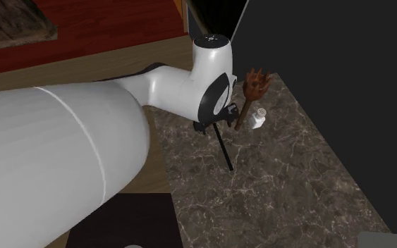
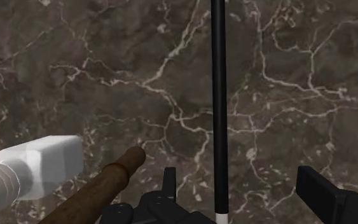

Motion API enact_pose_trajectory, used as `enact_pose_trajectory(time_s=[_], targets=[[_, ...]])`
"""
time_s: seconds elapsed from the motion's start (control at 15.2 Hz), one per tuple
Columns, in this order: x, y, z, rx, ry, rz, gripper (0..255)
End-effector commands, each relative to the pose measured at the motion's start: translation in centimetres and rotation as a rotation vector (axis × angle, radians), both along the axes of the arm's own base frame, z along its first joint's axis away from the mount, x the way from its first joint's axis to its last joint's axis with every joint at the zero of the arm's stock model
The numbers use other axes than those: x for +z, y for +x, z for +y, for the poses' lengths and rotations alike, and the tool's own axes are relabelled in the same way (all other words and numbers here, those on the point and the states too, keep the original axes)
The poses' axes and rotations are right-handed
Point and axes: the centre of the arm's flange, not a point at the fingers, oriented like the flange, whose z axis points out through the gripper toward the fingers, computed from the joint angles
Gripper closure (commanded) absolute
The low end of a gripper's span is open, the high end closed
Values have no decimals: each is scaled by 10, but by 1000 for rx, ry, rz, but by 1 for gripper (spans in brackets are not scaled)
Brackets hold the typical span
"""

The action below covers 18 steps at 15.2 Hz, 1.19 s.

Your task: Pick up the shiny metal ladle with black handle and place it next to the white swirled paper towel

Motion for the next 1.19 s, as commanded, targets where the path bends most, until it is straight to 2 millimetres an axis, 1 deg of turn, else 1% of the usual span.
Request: enact_pose_trajectory(time_s=[0.0,0.4,0.92,0.99,1.12], targets=[[-12,3,-4,8,-3,3,0],[-41,1,-7,8,-3,3,0],[-41,1,-7,8,-3,3,0],[-41,1,-7,8,-3,3,255],[-41,1,-7,8,-3,3,255]])
